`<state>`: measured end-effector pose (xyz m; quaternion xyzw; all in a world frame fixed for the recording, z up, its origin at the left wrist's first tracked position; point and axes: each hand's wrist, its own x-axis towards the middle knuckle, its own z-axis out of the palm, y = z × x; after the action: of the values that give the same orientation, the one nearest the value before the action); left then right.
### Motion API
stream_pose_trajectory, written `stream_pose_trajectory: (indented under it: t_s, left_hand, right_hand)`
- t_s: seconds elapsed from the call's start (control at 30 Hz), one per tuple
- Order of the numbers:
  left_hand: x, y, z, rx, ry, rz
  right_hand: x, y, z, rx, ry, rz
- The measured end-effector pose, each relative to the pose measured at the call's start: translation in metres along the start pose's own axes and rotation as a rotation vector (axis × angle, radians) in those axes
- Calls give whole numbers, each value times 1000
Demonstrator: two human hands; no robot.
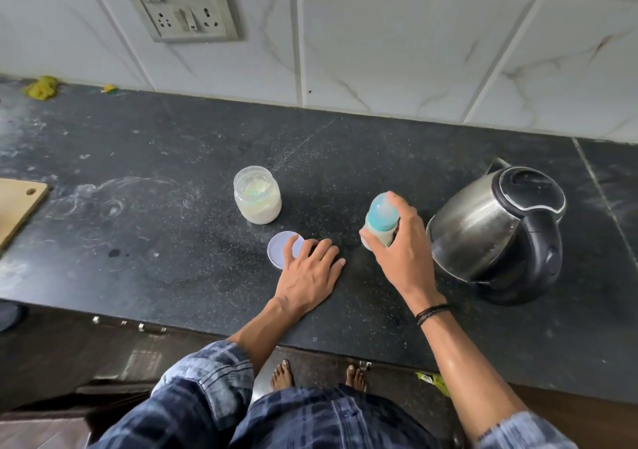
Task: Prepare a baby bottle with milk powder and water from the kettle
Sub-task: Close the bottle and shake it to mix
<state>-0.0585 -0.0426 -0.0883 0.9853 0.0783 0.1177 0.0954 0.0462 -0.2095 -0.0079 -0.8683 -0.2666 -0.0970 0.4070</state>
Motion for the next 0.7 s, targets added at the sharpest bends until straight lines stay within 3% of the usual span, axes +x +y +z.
stream_pose_trajectory:
  t_s: [0.3, 0.57, 0.7]
  left_hand:
    - [1, 1, -4, -23, -73, -21]
    - [1, 0, -2, -13, -42, -8]
    - [1, 0, -1, -17, -57, -11]
  right_hand:
    - [-14, 16, 25, -77, -90, -27]
    - [-18, 15, 31, -20, -74, 98]
    - [-8, 7, 19, -18, -88, 29]
